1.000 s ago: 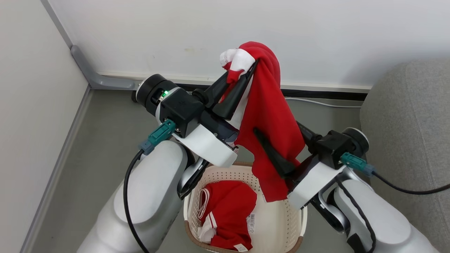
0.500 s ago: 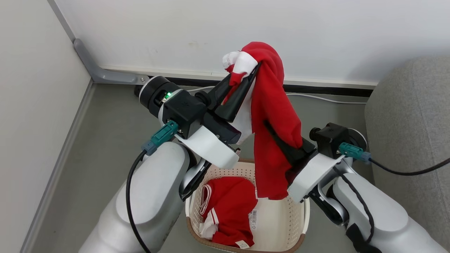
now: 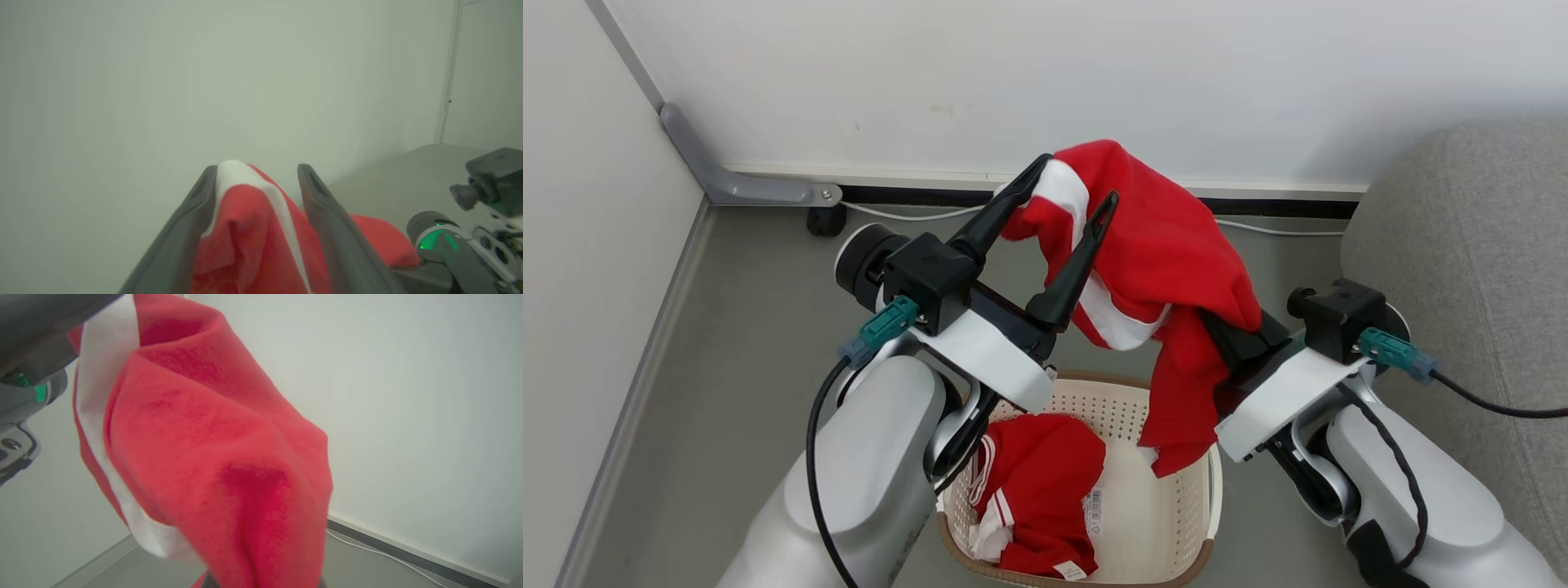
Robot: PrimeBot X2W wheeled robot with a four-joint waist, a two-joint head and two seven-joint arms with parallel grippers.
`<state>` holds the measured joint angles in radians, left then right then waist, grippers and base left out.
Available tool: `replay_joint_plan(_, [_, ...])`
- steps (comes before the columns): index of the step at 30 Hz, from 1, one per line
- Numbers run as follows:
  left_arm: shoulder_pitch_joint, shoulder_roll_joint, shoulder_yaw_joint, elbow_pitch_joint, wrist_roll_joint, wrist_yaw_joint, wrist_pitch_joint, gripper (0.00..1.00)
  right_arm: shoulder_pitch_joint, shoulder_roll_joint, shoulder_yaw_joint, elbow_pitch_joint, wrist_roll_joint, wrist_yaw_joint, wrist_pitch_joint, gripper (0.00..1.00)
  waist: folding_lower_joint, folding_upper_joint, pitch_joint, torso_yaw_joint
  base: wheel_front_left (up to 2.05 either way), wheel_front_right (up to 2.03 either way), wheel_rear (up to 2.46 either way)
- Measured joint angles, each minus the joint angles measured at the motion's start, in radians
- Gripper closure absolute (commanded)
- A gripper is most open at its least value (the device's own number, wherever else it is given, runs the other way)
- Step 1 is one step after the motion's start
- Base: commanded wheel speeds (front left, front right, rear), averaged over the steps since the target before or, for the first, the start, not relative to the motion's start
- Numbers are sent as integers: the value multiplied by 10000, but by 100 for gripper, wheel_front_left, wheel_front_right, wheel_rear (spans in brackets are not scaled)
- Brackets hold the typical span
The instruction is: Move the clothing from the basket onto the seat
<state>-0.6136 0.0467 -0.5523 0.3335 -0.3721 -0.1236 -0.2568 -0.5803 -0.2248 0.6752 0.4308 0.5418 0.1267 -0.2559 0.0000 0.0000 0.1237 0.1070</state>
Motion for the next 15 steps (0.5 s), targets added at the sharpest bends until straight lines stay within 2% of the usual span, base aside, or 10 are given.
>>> replay_joint_plan(15, [962,495,-545,625,-355,0,0,0,857,-42,-2161,-748,-510,0,2,100,0,0,-119,-919,0,0,0])
